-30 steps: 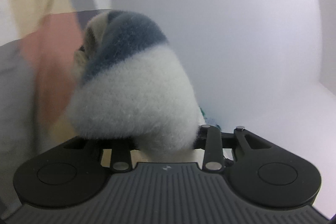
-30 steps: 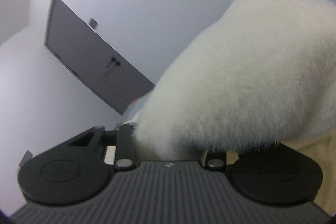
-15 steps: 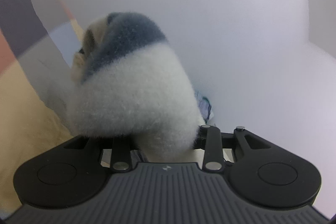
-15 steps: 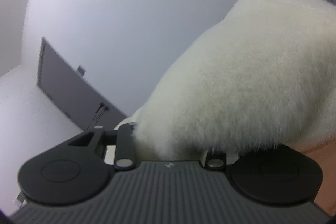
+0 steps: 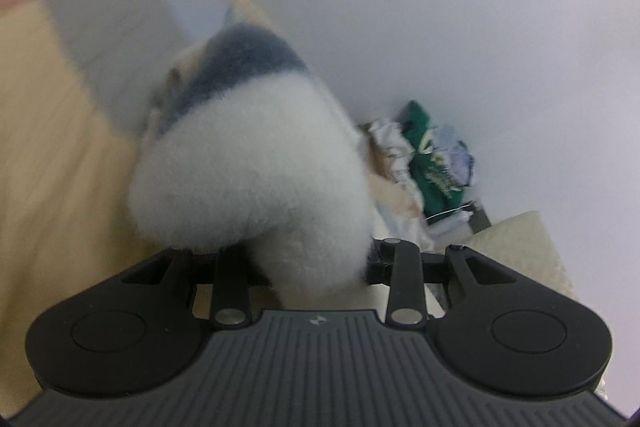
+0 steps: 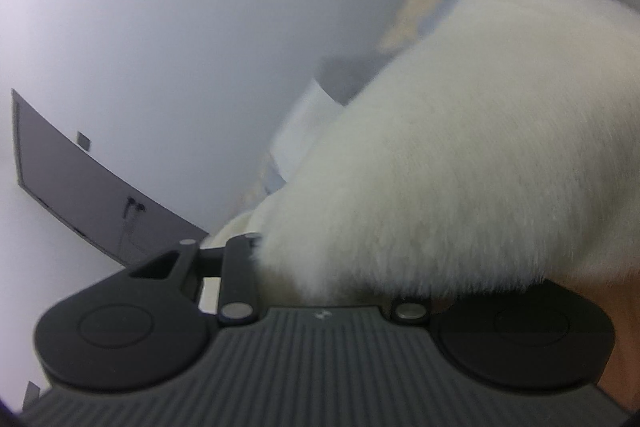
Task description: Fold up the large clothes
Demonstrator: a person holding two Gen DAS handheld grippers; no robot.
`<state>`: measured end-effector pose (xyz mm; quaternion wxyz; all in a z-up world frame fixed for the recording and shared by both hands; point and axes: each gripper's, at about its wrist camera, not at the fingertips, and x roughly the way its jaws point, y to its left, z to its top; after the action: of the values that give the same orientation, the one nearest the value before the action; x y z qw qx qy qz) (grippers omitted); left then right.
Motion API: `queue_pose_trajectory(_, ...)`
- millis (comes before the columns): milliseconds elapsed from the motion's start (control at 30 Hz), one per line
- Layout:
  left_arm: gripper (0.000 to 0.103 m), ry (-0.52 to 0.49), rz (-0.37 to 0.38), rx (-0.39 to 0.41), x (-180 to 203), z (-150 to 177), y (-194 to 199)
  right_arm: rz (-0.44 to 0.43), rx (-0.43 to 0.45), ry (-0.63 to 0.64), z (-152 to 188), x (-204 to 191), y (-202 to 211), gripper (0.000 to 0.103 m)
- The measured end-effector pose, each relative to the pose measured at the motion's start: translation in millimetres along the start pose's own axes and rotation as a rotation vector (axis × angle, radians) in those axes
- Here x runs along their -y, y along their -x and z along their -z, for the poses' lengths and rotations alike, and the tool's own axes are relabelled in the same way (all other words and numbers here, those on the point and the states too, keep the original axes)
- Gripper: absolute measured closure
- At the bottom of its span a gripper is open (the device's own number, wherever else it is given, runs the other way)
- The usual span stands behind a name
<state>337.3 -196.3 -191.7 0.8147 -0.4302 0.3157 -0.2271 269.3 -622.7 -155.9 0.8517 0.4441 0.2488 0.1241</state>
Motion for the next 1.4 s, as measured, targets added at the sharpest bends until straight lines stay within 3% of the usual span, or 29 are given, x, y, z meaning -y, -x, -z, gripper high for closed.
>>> queue_pose_trajectory(133, 0.058, 0.001, 0.019, 0.012, -20, 21, -3, -0.025, 0.011, -0.021, 19, 18, 2, 0.057)
queue_pose_trajectory(267, 0.041, 0.037, -0.019, 0.000, -33, 29, -13, -0.009, 0.009, -0.086, 29, 28, -3, 0.048)
queue_pose_trajectory(367, 0.032, 0.035, -0.044, -0.028, -22, 42, -5, -0.019, 0.005, -0.113, 25, 28, -7, 0.047)
queue_pose_trajectory(500, 0.019, 0.000, -0.093, -0.038, -1, 45, 18, 0.037, -0.026, -0.131, 23, 21, 4, 0.041)
queue_pose_trajectory(700, 0.019, -0.070, -0.167, -0.027, 40, 54, 72, 0.103, -0.044, -0.036, 22, 8, 60, 0.038)
queue_pose_trajectory(800, 0.019, -0.178, -0.220, -0.002, 82, 54, 95, 0.116, -0.025, 0.051, 16, -22, 81, 0.038)
queue_pose_trajectory(933, 0.019, -0.292, -0.232, 0.034, 140, 57, 122, 0.074, 0.045, 0.171, 12, -64, 124, 0.038)
queue_pose_trajectory(1200, 0.019, -0.501, -0.216, 0.085, 237, 78, 196, 0.027, 0.105, 0.403, 21, -157, 194, 0.038)
queue_pose_trajectory(1400, 0.019, -0.639, -0.213, 0.110, 273, 108, 257, 0.026, 0.133, 0.547, 48, -195, 227, 0.038)
